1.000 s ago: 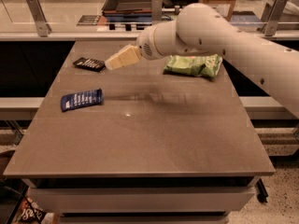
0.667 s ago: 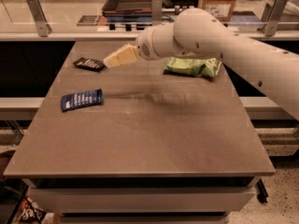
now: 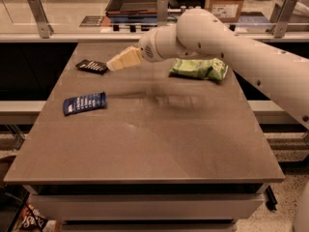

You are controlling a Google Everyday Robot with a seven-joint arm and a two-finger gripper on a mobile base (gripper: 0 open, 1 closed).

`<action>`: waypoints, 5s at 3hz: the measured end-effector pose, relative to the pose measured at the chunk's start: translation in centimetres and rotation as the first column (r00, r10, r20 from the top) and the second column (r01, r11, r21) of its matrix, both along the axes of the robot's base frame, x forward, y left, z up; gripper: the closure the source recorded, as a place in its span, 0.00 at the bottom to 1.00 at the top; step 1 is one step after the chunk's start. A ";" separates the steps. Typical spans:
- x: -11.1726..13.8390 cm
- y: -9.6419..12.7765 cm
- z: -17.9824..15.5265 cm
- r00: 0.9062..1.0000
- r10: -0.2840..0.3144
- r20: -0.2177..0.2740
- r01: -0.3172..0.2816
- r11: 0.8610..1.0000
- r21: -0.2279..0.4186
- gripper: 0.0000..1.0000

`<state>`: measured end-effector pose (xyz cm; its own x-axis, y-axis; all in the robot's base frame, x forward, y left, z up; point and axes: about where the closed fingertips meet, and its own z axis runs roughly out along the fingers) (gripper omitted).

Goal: Pick rxbar chocolate

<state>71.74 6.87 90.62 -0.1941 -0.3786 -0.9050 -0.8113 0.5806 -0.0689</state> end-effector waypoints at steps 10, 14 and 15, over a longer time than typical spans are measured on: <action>5.6 11.3 -7.2 0.984 0.180 0.003 -0.179 0.977 0.119 0.00; 5.3 11.6 -8.9 0.990 0.142 -0.007 -0.141 0.987 0.071 0.42; 5.2 11.9 -9.0 0.989 0.145 -0.009 -0.144 0.987 0.072 0.64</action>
Offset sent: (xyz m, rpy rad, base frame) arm 0.0291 0.0264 -0.0547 0.0563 0.0570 0.0506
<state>76.92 18.75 81.62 -0.1548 -0.3389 -0.9280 -0.8878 0.4598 -0.0199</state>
